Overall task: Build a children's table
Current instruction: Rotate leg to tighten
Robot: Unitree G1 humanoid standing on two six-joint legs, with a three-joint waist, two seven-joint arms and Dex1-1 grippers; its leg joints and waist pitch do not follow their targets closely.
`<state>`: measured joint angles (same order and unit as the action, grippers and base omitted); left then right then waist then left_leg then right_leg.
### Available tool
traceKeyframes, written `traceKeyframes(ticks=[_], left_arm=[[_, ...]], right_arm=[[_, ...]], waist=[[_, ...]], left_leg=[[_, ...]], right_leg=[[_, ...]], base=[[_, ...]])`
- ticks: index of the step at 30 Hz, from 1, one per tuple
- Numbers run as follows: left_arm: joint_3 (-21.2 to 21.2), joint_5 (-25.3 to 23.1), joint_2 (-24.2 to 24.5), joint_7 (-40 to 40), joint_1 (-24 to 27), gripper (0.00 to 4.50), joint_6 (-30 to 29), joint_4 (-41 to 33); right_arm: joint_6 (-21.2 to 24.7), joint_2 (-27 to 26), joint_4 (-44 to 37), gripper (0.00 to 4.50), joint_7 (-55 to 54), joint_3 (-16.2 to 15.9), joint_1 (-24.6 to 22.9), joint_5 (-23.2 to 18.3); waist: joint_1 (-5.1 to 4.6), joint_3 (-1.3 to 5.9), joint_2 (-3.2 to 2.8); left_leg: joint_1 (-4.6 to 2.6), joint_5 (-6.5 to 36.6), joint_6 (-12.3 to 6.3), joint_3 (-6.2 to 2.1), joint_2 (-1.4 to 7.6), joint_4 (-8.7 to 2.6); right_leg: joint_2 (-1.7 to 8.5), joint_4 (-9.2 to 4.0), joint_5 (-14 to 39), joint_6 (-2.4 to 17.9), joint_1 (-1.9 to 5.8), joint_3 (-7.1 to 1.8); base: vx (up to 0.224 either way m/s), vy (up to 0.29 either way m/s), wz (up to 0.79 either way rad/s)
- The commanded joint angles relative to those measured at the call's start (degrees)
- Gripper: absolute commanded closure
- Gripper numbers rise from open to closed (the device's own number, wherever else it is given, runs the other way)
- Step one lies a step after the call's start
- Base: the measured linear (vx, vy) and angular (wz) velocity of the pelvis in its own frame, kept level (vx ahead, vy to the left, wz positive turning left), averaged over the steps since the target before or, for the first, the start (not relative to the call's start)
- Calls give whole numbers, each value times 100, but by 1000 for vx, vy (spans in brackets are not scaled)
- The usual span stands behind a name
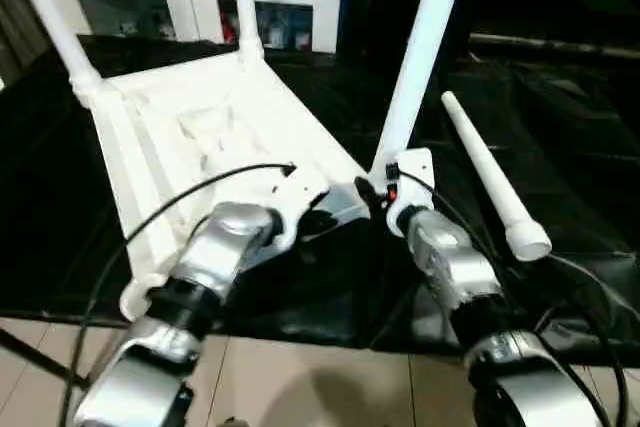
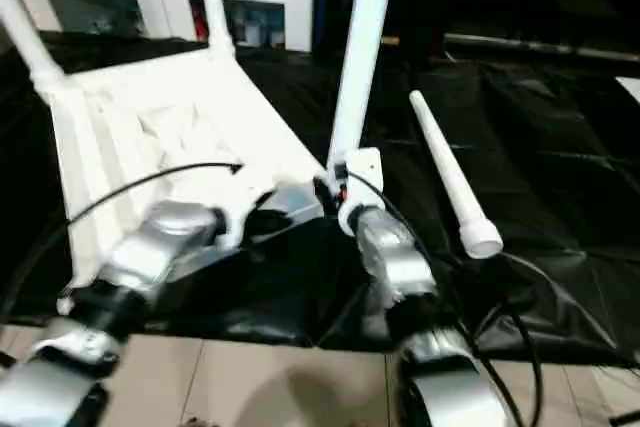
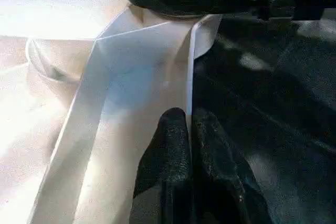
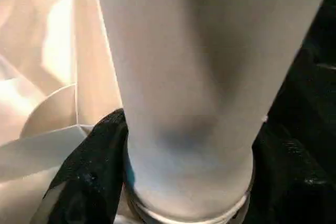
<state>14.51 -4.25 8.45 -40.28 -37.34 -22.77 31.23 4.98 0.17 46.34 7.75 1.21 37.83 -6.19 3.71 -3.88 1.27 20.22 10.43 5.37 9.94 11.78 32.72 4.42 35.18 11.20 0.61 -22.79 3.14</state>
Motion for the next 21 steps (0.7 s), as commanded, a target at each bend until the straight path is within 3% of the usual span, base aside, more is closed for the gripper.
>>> traceKeyframes(ticks=[1,2,7,13,16,18,21], left_arm=[[68,37,-218,302,-57,450,34,180],[41,63,-178,259,-56,450,29,171],[19,76,130,-103,40,450,165,109],[-116,250,610,-768,227,450,429,-26],[-154,406,915,-1283,325,450,736,-125],[-88,681,1215,-2127,472,450,1018,-413],[37,838,1476,-2759,591,450,976,-722]], right_arm=[[94,-362,310,176,268,-262,-125,-11],[52,-341,253,106,367,-223,-141,-61],[-223,-28,15,77,879,-368,-145,44],[-327,743,-561,39,2206,-728,-307,185],[-218,1223,-1140,39,3302,-956,-536,27],[-63,1606,-1553,39,4133,-1093,-704,-146],[-47,1840,-1671,39,4611,-1201,-761,-203]], waist=[[2,295,40],[0,297,39],[-4,281,41],[-2,299,70],[22,329,59],[29,346,66],[27,363,46]], left_leg=[[24,974,-158,8,76,-374],[21,945,-198,12,77,-370],[32,1188,-209,-4,84,-395],[64,997,-300,2,85,-377],[63,692,-430,9,104,-348],[85,422,-611,7,117,-328],[43,407,-664,21,125,-310]], right_leg=[[313,-450,1136,966,234,-242],[306,-442,1012,999,238,-241],[327,-498,1508,917,235,-227],[330,-506,1506,916,253,-229],[317,-433,902,1064,276,-233],[311,-358,319,1243,296,-224],[310,-320,73,1458,267,-220]], base=[[0,0,0],[0,0,0],[0,0,0],[0,0,0],[0,0,0],[0,0,0],[0,0,0]])
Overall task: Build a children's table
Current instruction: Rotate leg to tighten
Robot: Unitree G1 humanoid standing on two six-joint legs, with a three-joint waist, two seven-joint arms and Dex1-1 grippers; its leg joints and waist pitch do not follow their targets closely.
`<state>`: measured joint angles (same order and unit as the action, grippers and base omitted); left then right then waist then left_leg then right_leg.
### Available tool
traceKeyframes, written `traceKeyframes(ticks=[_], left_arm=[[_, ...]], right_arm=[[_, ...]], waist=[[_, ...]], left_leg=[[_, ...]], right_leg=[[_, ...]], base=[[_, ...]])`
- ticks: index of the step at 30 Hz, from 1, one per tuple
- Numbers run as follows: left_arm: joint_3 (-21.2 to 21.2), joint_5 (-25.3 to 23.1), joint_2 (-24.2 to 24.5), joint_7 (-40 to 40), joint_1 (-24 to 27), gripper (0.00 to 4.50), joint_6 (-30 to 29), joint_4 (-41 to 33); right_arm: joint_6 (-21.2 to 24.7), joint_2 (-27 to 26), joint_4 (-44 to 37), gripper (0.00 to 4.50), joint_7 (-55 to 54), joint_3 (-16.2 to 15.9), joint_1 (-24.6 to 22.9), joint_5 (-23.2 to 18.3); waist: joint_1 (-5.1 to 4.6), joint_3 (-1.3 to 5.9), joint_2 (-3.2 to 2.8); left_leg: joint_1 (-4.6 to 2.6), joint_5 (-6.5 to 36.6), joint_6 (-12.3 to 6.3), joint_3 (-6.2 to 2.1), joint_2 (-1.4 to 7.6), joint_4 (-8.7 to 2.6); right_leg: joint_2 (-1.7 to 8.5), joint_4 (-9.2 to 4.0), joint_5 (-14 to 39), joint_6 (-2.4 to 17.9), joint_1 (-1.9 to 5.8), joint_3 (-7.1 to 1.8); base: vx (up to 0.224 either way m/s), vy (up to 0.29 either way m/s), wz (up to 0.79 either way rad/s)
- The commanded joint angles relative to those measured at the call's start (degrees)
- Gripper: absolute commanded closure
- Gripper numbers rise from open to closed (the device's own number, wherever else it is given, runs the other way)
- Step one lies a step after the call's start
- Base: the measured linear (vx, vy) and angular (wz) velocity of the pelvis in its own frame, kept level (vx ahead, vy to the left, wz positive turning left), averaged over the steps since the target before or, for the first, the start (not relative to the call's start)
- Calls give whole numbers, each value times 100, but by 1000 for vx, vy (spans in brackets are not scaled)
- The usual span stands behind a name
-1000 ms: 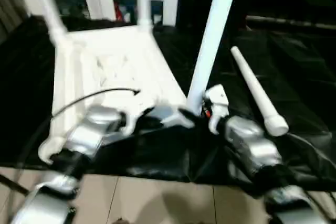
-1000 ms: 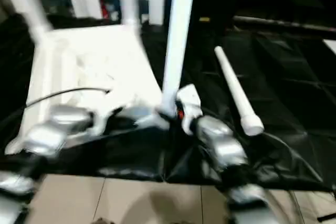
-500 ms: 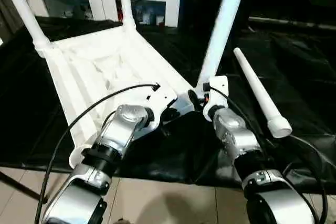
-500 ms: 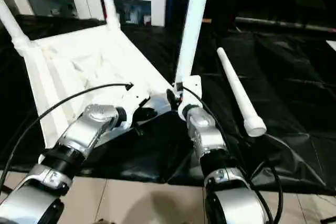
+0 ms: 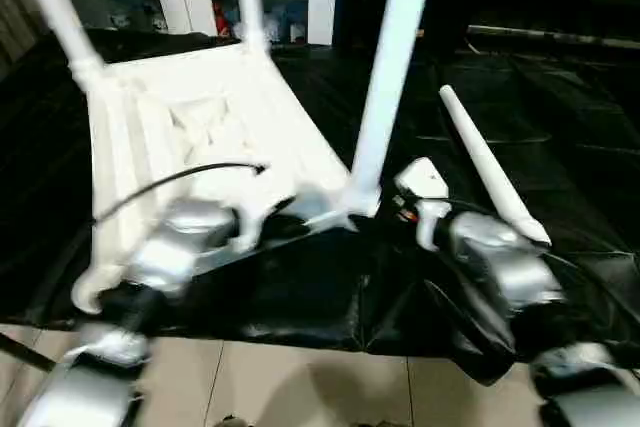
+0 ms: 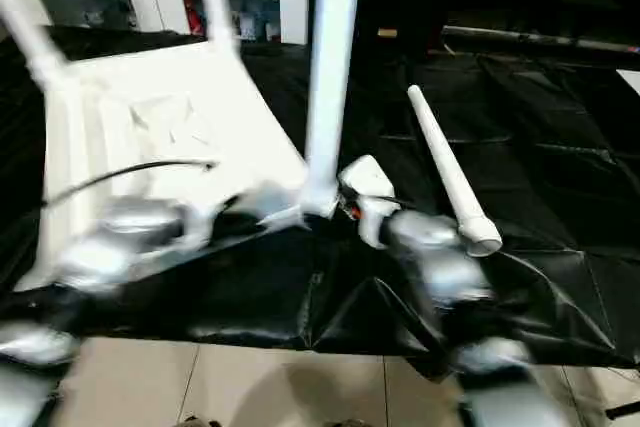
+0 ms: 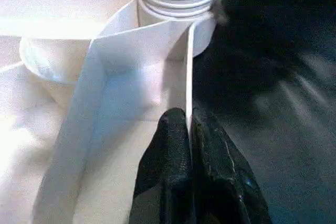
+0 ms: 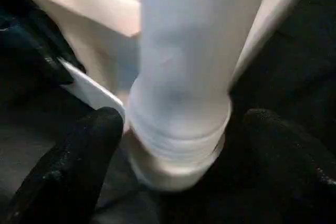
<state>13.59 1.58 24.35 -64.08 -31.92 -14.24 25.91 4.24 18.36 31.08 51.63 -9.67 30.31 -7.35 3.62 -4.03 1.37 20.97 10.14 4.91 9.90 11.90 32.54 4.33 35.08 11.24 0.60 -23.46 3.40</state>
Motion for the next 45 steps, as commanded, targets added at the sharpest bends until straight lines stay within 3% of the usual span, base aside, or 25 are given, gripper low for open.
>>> traceKeyframes(ticks=[1,2,4,9,11,27,29,33,38,40,42,45], left_arm=[[149,275,-76,-462,63,450,130,-223],[154,315,-51,-545,76,450,120,-257],[145,369,-32,-616,91,450,95,-295],[154,361,15,-683,125,450,177,-281],[140,353,16,-714,134,450,178,-286],[139,319,65,-748,156,450,172,-297],[100,222,-23,-463,108,450,108,-194],[-15,6,-341,384,-46,450,-27,125],[-182,-287,-1301,2161,-455,450,-536,655],[-181,-325,-1483,2418,-523,450,-547,722],[-144,-405,-1809,2806,-650,450,-562,883],[-101,-503,-1870,2913,-709,450,-538,973]], right_arm=[[-8,52,-142,39,273,-139,-13,-54],[-11,67,-133,39,304,-158,-11,-30],[-26,86,-142,39,358,-185,-26,1],[124,46,-249,39,474,-228,-100,-25],[125,18,-213,39,495,-209,-99,-29],[41,-133,-55,167,338,-172,-88,55],[32,-367,244,172,-215,111,-34,-16],[93,-792,853,177,-1370,588,124,-120],[311,-1634,1510,178,-3744,953,349,47],[336,-1786,1639,178,-4018,1021,419,20],[152,-2040,1977,178,-4382,1082,625,60],[11,-2112,2121,178,-4388,1087,734,96]], waist=[[28,379,25],[40,381,1],[68,378,16],[143,379,61],[145,383,54],[152,411,50],[138,400,48],[75,370,54],[69,338,66],[81,344,62],[80,353,54],[115,361,49]], left_leg=[[-21,356,-648,25,118,-289],[-50,361,-661,37,122,-275],[-52,356,-673,44,128,-277],[-43,437,-567,54,121,-284],[-43,422,-545,52,118,-280],[-42,298,-558,50,106,-252],[-35,350,-526,52,105,-256],[-38,678,-233,35,100,-290],[-83,874,14,45,79,-312],[-70,988,32,28,70,-318],[-71,1019,-8,34,60,-315],[-47,895,-80,33,53,-310]], right_leg=[[314,-283,-122,1558,332,-246],[304,-275,-232,1629,308,-243],[310,-264,-283,1676,318,-239],[338,-274,-48,1541,346,-254],[340,-270,-36,1515,346,-255],[328,-235,-190,1546,353,-248],[335,-242,-122,1546,343,-255],[346,-307,506,1429,345,-262],[340,-389,1179,1177,287,-291],[351,-404,1383,1054,308,-287],[329,-409,1277,979,286,-294],[317,-381,958,964,305,-291]], base=[[0,0,0],[0,0,0],[0,0,0],[0,0,0],[0,0,0],[0,0,0],[0,0,0],[0,0,0],[0,0,0],[0,0,0],[0,0,0],[0,0,0]])
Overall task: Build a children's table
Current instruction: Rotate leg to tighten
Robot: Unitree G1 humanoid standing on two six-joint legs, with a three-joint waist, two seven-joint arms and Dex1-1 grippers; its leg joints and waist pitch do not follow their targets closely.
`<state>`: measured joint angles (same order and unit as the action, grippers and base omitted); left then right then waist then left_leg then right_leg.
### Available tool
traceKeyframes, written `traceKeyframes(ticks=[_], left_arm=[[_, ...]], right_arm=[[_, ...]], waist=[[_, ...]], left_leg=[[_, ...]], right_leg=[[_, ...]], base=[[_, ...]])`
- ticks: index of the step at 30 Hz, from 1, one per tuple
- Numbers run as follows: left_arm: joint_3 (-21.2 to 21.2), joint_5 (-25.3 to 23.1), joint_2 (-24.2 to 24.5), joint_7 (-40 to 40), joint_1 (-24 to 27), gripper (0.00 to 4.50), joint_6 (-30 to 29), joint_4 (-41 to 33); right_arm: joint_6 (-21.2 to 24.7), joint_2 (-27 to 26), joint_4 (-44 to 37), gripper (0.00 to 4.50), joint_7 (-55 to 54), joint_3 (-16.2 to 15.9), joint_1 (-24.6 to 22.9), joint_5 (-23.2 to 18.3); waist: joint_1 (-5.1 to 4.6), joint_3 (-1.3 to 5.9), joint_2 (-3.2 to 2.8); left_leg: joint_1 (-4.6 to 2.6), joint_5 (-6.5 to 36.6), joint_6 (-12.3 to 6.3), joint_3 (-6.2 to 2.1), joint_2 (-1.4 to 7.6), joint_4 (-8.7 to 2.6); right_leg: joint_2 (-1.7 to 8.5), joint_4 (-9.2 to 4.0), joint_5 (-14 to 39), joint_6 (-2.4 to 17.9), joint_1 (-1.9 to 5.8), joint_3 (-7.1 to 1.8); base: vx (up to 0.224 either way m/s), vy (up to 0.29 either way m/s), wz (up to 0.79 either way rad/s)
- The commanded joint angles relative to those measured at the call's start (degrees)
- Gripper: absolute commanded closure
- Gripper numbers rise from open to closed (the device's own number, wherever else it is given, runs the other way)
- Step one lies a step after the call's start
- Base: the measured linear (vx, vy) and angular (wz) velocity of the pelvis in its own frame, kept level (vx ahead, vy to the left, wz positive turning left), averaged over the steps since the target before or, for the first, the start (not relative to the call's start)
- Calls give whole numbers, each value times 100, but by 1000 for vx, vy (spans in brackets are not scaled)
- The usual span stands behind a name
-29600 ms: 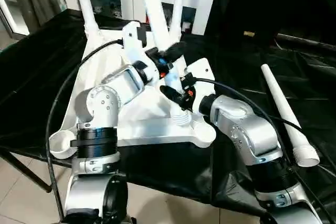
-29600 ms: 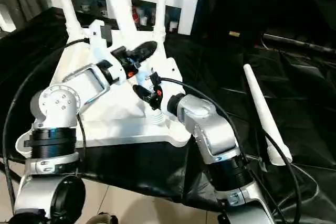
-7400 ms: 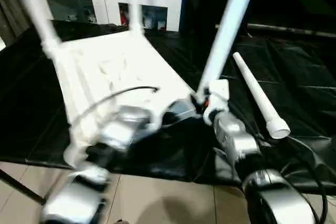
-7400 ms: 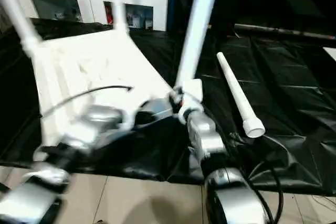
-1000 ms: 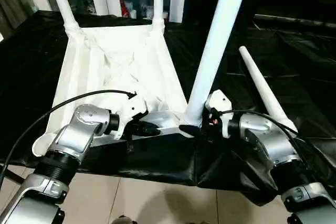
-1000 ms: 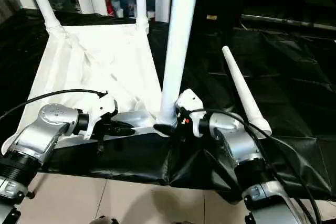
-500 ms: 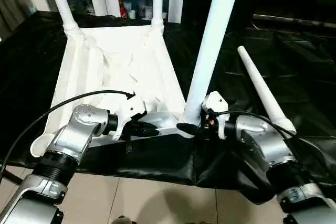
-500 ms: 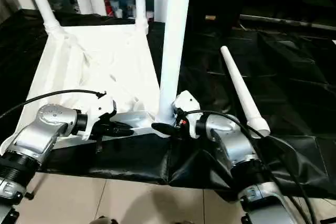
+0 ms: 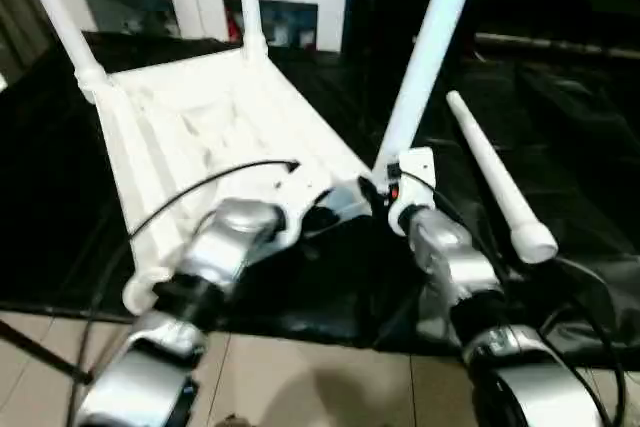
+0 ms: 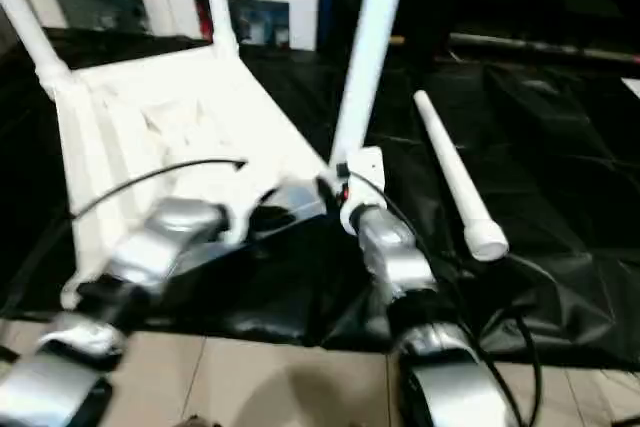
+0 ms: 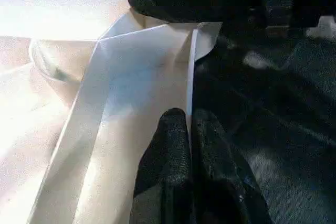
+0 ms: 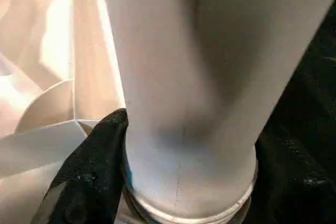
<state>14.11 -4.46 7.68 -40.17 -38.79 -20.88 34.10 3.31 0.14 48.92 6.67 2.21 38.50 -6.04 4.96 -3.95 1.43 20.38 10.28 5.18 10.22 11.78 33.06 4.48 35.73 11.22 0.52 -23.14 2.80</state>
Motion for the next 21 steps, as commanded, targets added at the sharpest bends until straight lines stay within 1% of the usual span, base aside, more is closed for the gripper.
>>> traceKeyframes(ticks=[1,2,3,4,6,7,8,9,10,11,12,13,14,15,16,17,18,19,20,21], left_arm=[[-102,-2,-201,563,-80,450,166,251],[-110,-22,-170,541,-113,450,177,299],[-111,-22,-168,539,-116,450,178,302],[-117,-11,-127,469,-109,450,193,295],[-121,-5,-86,396,-100,450,216,291],[-120,9,-10,287,-76,450,267,264],[-111,36,177,34,-22,450,450,218],[-111,62,262,-106,4,450,532,191],[-134,114,358,-265,36,450,544,148],[-150,146,457,-398,66,450,589,106],[-156,160,539,-520,88,450,683,84],[-171,202,600,-646,115,450,678,37],[-175,272,736,-923,176,450,748,-62],[-153,332,842,-1182,236,450,889,-154],[-132,375,913,-1347,273,450,991,-211],[-68,388,1050,-1570,343,450,1068,-315],[26,450,1195,-1905,429,450,1190,-436],[88,513,1301,-2157,497,450,1206,-541],[101,613,1391,-2383,568,450,1159,-661],[101,613,1391,-2383,568,450,1159,-661]], right_arm=[[-50,-322,417,178,121,-111,12,29],[-205,-305,420,178,246,-156,72,85],[-216,-303,419,143,256,-160,76,88],[-284,-280,391,143,336,-169,86,84],[-353,-263,378,106,412,-163,102,68],[-359,-190,323,106,501,-174,105,78],[-401,31,138,94,772,-248,59,126],[-393,158,20,83,976,-313,18,146],[-385,326,-162,73,1277,-401,-52,157],[-338,494,-363,73,1601,-491,-134,150],[-312,628,-492,73,1882,-557,-190,152],[-267,748,-618,73,2147,-633,-249,150],[-263,996,-854,73,2648,-794,-367,181],[-218,1166,-1014,73,2962,-888,-442,186],[-195,1267,-1107,73,3159,-935,-487,193],[-197,1406,-1279,73,3459,-974,-547,129],[-130,1516,-1449,73,3731,-991,-597,26],[-71,1598,-1592,73,3952,-1007,-638,-68],[-33,1708,-1749,73,4176,-1047,-687,-131],[-33,1708,-1749,73,4176,-1047,-687,-131]], waist=[[-15,369,34],[-13,361,43],[-13,361,43],[-10,363,51],[-8,360,47],[-13,353,65],[-21,354,64],[-36,342,101],[-16,344,91],[-24,350,94],[-17,353,105],[-14,365,99],[-12,367,88],[-3,369,90],[-8,375,101],[0,367,84],[0,368,92],[2,372,84],[-6,382,94],[8,380,79]], left_leg=[[4,886,-114,3,68,-359],[12,867,-152,8,62,-355],[12,867,-152,8,62,-355],[11,882,-173,9,62,-356],[12,925,-208,6,68,-360],[19,953,-225,5,68,-363],[46,964,-234,-17,71,-380],[50,957,-247,-7,76,-378],[48,900,-271,-6,68,-366],[47,844,-292,-2,74,-360],[66,748,-361,-5,67,-351],[67,683,-383,-4,75,-345],[66,586,-440,-2,80,-331],[64,525,-466,-2,82,-324],[83,420,-547,5,77,-310],[75,436,-590,3,82,-312],[68,499,-615,8,81,-308],[61,520,-613,12,94,-312],[55,465,-647,16,108,-304],[41,443,-666,20,113,-301]], right_leg=[[306,-443,919,984,266,-228],[301,-437,798,1036,274,-230],[301,-437,798,1036,274,-230],[304,-441,810,1044,278,-227],[309,-445,854,1054,281,-225],[307,-451,898,1044,279,-223],[313,-458,1065,968,303,-210],[311,-469,1093,957,291,-213],[314,-473,1099,938,302,-214],[316,-460,1017,957,295,-222],[306,-449,882,972,315,-220],[310,-430,769,999,315,-223],[303,-414,594,1061,312,-221],[299,-404,482,1093,311,-220],[283,-370,232,1162,324,-222],[285,-362,162,1221,303,-215],[288,-366,197,1257,301,-217],[299,-362,195,1279,303,-227],[292,-333,36,1349,293,-232],[287,-321,-46,1415,279,-227]], base=[[0,0,0],[0,0,0],[0,0,0],[0,0,0],[0,0,0],[0,0,0],[0,0,0],[0,0,0],[0,0,0],[0,0,0],[0,0,0],[0,0,0],[0,0,0],[0,0,0],[0,0,0],[0,0,0],[0,0,0],[0,0,0],[0,0,0],[0,0,0]])
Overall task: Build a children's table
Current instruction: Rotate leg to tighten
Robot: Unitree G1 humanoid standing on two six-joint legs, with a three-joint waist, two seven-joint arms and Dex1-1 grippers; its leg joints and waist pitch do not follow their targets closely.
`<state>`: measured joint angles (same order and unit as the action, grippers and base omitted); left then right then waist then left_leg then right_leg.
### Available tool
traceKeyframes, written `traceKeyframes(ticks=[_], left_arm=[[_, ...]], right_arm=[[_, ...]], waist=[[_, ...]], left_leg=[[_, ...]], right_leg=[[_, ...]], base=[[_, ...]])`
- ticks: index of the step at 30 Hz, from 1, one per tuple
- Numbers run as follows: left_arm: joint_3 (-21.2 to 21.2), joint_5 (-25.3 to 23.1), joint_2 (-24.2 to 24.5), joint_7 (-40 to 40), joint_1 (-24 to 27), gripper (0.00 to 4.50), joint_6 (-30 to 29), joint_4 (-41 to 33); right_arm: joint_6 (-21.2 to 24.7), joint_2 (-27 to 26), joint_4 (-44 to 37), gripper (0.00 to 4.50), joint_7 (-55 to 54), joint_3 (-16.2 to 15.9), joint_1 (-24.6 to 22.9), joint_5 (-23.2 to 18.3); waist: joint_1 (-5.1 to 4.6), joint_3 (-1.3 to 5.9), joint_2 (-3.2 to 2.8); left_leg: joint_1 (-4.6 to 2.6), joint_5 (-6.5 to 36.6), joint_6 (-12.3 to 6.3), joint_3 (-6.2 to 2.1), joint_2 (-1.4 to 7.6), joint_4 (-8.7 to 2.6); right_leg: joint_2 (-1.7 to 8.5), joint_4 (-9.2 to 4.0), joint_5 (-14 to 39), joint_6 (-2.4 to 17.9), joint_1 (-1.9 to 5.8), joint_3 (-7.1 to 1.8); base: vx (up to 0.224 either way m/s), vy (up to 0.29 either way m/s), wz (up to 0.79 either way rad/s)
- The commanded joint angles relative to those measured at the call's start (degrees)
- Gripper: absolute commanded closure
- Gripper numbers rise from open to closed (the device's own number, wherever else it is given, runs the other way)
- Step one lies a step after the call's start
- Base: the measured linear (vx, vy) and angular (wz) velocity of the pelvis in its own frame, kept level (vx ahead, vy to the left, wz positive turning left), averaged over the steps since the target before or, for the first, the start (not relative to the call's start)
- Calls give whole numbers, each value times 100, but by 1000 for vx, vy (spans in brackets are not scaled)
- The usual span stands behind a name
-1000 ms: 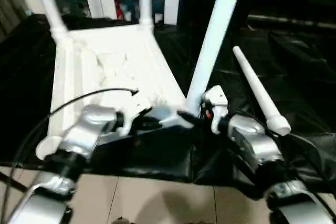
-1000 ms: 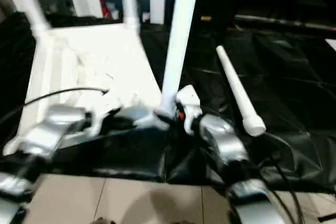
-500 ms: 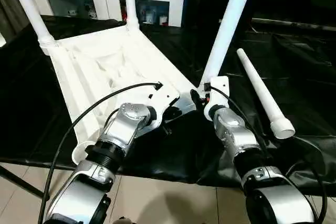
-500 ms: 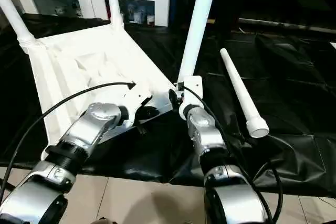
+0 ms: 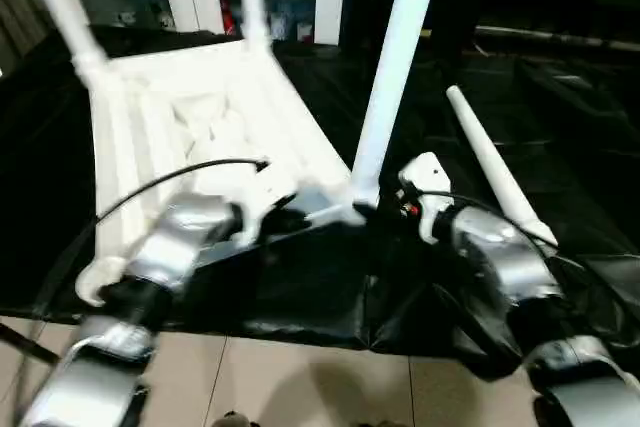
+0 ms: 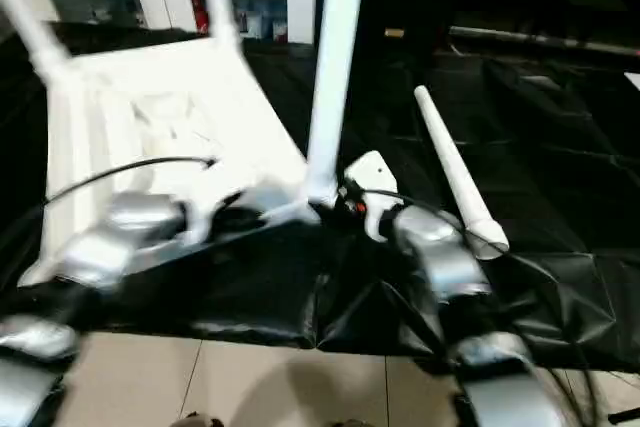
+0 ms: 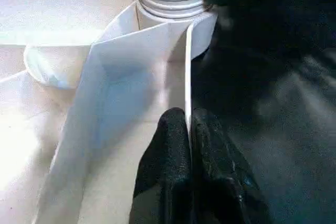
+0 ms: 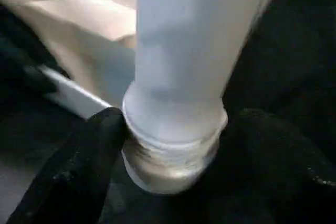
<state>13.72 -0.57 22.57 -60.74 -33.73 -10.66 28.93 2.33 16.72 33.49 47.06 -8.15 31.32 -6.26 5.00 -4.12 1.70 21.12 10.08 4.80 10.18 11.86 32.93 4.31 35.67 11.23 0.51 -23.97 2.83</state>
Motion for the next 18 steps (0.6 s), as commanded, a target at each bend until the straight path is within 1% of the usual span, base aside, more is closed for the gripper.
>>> traceKeyframes(ticks=[1,2,3,4,7,8,9,10,11,13,14,16,17,18], left_arm=[[125,389,8,-661,161,450,38,-315],[130,454,69,-816,212,450,1,-405],[135,534,141,-995,274,450,-44,-510],[132,555,165,-1041,292,450,-63,-541],[117,604,203,-1128,323,450,-71,-584],[119,603,214,-1132,333,450,-60,-598],[116,604,223,-1140,344,450,-52,-612],[115,604,229,-1141,351,450,-59,-626],[112,596,233,-1137,357,450,-50,-632],[102,596,236,-1139,367,450,-54,-651],[90,602,234,-1148,379,450,-83,-681],[81,604,231,-1157,384,450,-101,-695],[81,604,231,-1158,386,450,-105,-699],[80,603,231,-1161,391,450,-114,-708]], right_arm=[[136,214,-375,73,467,-103,-31,-150],[112,291,-411,73,633,-169,-55,-131],[136,366,-437,73,832,-264,-77,-108],[149,399,-462,73,945,-314,-93,-104],[205,441,-526,73,1149,-433,-131,-47],[162,428,-509,73,1143,-476,-136,19],[129,410,-490,73,1139,-508,-136,78],[107,378,-445,73,1136,-521,-123,105],[96,351,-401,73,1116,-526,-104,118],[116,313,-361,73,1096,-522,-73,103],[174,279,-365,100,1091,-509,-49,47],[210,259,-367,100,1098,-494,-35,24],[215,257,-371,111,1104,-494,-35,22],[231,254,-381,131,1122,-493,-35,15]], waist=[[4,392,47],[13,394,55],[9,377,59],[19,372,49],[26,353,59],[26,349,95],[27,350,80],[23,348,79],[19,344,92],[23,351,88],[23,351,99],[21,360,93],[21,362,94],[20,354,102]], left_leg=[[-36,465,-622,26,104,-289],[-41,455,-620,26,110,-287],[-42,499,-623,34,123,-293],[-45,536,-610,34,125,-296],[-53,727,-515,40,125,-311],[-45,761,-471,38,122,-317],[-40,763,-419,29,117,-320],[-47,766,-389,30,117,-320],[-46,765,-387,32,117,-322],[-39,692,-396,29,113,-317],[-38,654,-412,30,112,-314],[-43,571,-452,34,111,-306],[-39,534,-464,33,110,-303],[-35,515,-483,36,105,-303]], right_leg=[[299,-316,-46,1464,359,-228],[299,-305,-69,1488,360,-225],[297,-309,-38,1525,346,-222],[300,-314,20,1518,348,-222],[315,-352,357,1461,332,-232],[323,-363,482,1411,340,-235],[332,-365,586,1365,342,-238],[332,-369,607,1341,334,-242],[330,-372,612,1330,333,-244],[331,-359,554,1318,340,-246],[327,-352,506,1319,338,-245],[321,-335,366,1348,339,-244],[319,-326,313,1359,342,-243],[314,-328,281,1366,341,-242]], base=[[0,0,0],[0,0,0],[0,0,0],[0,0,0],[0,0,0],[0,0,0],[0,0,0],[0,0,0],[0,0,0],[0,0,0],[0,0,0],[0,0,0],[0,0,0],[0,0,0]])
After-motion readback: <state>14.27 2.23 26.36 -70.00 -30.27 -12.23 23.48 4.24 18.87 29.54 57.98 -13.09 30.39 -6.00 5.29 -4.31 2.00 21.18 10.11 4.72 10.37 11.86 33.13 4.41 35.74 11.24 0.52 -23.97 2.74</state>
